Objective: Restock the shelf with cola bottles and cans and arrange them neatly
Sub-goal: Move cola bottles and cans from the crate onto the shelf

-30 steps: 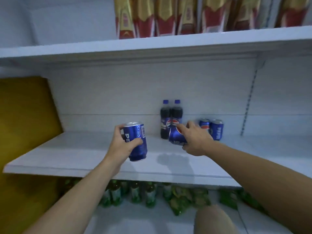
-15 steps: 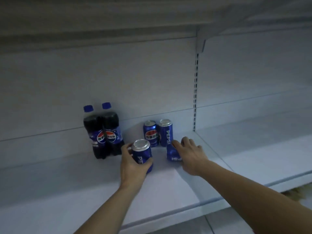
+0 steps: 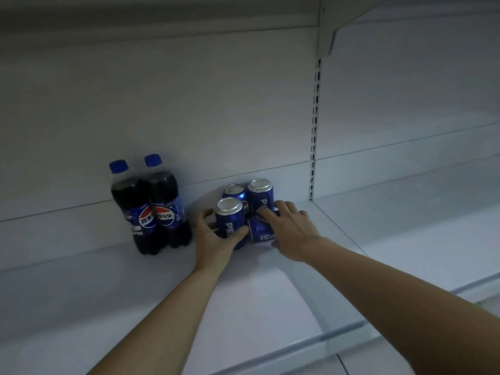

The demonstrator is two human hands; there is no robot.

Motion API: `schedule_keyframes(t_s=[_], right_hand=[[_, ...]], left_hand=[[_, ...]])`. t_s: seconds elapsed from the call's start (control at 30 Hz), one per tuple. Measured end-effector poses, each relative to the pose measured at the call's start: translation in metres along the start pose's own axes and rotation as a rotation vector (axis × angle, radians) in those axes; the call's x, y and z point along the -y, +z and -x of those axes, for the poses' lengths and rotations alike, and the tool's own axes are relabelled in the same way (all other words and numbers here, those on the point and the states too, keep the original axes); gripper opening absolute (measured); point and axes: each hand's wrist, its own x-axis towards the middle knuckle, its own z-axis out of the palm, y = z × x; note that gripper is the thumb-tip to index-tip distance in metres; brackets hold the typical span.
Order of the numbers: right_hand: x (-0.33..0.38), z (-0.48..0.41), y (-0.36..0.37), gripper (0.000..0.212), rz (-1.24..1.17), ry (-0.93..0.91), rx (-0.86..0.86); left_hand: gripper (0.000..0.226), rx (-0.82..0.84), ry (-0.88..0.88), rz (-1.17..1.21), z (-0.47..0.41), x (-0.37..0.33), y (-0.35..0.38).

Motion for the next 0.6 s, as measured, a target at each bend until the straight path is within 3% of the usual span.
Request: schedule_keyframes(t_s=[0.1,0.3,0.47,0.6], right_hand=[[0.008,0.01,-0.019,0.071,0.031,-0.021,-0.036],[0.076,0.032,-0.074,0.059,0.037,-0.122,-0.114],[0.192,0.043,-0.118,0.056,0.004,-0.32,-0.171],[0.337,0.073,-0.136,0.054,-0.08,-0.591,-0.195]], left_hand=[[0.077,0.004,-0.058,0.071,0.012,-0.006,-0.024],[0.027,-0.075,0.015,0.224,0.054,-0.05,-0.114],[0.021,-0.248,0.092,0.178,0.126,-0.088,-0.241],[0.02,-0.513,0.064,0.122,0.231,-0.094,-0.366]])
